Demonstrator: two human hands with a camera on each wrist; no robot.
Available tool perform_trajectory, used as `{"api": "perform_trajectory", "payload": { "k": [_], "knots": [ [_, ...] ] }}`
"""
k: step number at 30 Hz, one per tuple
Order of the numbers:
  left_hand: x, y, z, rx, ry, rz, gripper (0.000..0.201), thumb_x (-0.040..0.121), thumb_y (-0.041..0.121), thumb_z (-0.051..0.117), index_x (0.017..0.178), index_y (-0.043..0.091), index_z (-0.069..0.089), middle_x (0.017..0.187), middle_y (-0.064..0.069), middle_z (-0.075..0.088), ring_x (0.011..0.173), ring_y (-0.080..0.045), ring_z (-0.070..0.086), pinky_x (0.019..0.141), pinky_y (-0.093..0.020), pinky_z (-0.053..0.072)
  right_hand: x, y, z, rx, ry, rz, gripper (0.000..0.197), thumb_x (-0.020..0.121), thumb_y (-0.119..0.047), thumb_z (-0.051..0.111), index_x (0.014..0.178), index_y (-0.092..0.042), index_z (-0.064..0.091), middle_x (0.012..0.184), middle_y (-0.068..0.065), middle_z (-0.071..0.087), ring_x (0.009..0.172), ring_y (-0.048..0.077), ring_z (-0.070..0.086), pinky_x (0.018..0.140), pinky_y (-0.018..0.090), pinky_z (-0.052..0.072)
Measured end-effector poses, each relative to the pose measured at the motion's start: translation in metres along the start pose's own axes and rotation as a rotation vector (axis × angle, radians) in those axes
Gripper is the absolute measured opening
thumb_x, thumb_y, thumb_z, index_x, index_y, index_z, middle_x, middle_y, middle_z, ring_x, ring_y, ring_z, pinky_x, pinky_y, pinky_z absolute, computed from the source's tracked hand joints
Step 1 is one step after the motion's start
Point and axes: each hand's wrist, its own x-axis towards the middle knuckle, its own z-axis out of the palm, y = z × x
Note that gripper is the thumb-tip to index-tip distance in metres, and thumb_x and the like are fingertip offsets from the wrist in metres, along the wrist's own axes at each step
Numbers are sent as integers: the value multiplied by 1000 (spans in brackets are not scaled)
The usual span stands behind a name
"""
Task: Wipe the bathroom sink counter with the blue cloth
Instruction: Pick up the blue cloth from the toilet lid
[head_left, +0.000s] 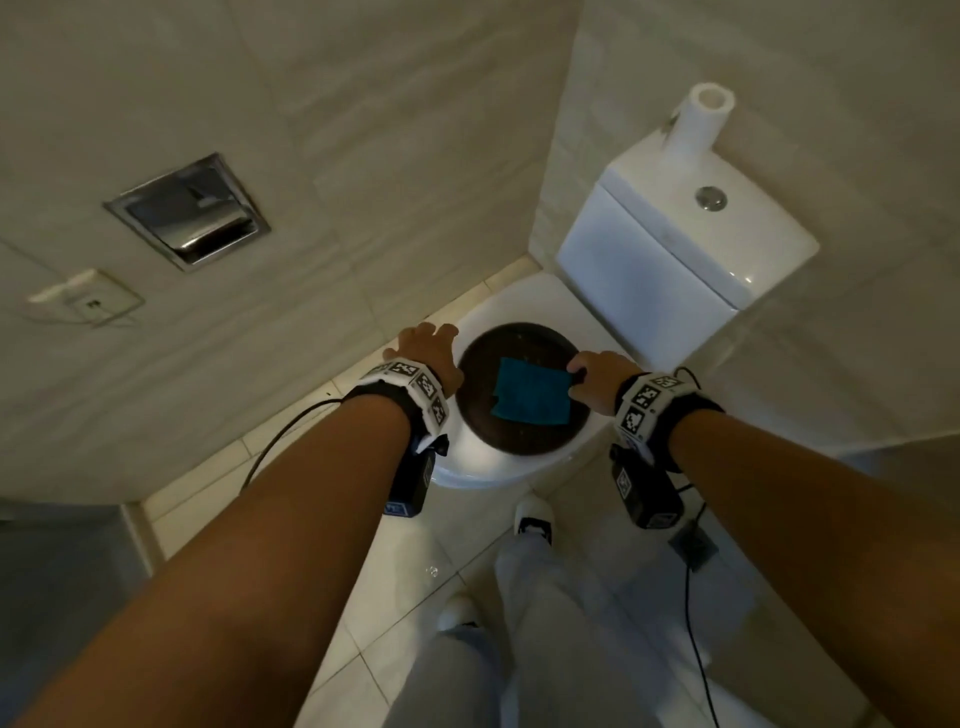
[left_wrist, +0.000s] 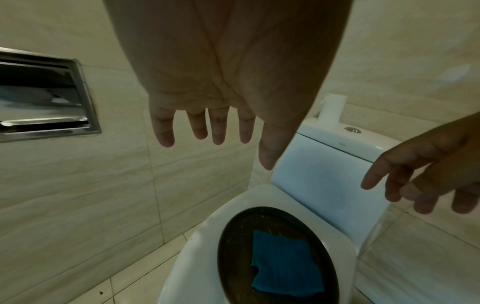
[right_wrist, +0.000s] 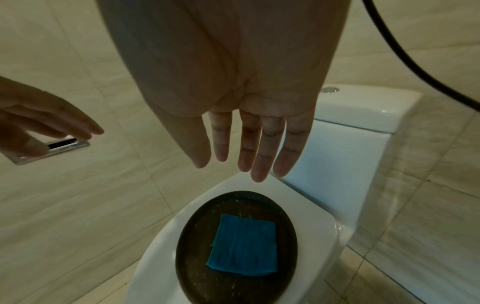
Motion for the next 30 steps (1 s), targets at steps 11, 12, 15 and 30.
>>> {"api": "perform_trajectory", "payload": {
  "k": [11,12,15,30],
  "knots": [
    [150,39,101,-100,-112,127,62,92,23,54,147,13,27,148,-14,31,134,-30,34,110,-33,28,157,50,72,99,-79,-2,48,90,-24,51,136,-22,37,136,12,40,115,30,51,91,35,46],
    [162,41,113,-92,-129,134,63,93,23,54,147,13,25,150,-13,27,137,-29,30,113,-33,24,169,55,79,103,-86,-2,49,90,-23,51,136,-22,36,137,12,37,115,31,50,91,35,46],
    [192,43,143,-80,-168,164,62,93,22,53,147,11,24,153,-11,24,140,-27,24,116,-32,18,198,68,95,119,-111,3,54,91,-21,50,141,-22,30,143,11,28,121,34,46,97,38,43],
    [235,46,202,-24,-199,157,60,93,14,51,147,18,24,147,-14,28,130,-33,33,107,-44,35,242,84,133,168,-57,-17,45,92,-23,50,135,-17,38,137,14,33,114,33,49,94,34,43]
  ]
}}
